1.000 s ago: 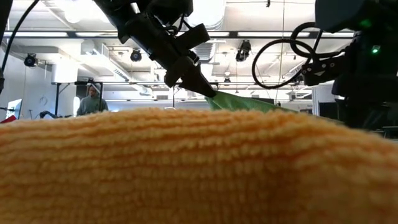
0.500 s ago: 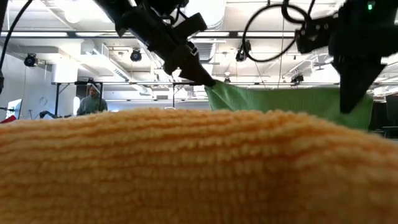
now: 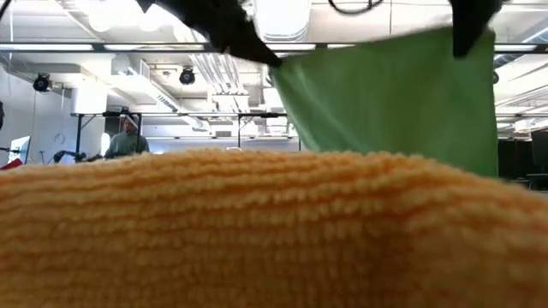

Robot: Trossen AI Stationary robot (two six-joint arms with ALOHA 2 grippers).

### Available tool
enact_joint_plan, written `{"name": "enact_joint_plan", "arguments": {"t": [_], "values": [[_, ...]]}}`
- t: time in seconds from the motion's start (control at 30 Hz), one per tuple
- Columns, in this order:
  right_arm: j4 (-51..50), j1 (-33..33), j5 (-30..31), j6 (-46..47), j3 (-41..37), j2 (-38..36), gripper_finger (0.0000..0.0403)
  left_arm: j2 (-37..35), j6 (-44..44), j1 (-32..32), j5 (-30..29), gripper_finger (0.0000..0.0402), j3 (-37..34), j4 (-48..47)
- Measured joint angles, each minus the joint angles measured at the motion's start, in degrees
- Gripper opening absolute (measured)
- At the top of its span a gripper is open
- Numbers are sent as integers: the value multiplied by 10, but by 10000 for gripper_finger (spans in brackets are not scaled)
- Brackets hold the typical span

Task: Fold microfiber towels
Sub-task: Fold the green microfiber towel

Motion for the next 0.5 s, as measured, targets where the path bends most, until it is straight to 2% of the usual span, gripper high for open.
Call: {"name": "enact_joint_plan", "arguments": {"t": [0.1,0.3,0.5], "values": [[-19,1,18,8,47,-1,8,-34,-1,0,8,0,0,-4],[-17,1,53,-44,127,1,8,-85,-5,-1,71,0,0,-14],[-18,1,117,-101,204,2,8,-132,-5,-8,77,0,2,-57]]}}
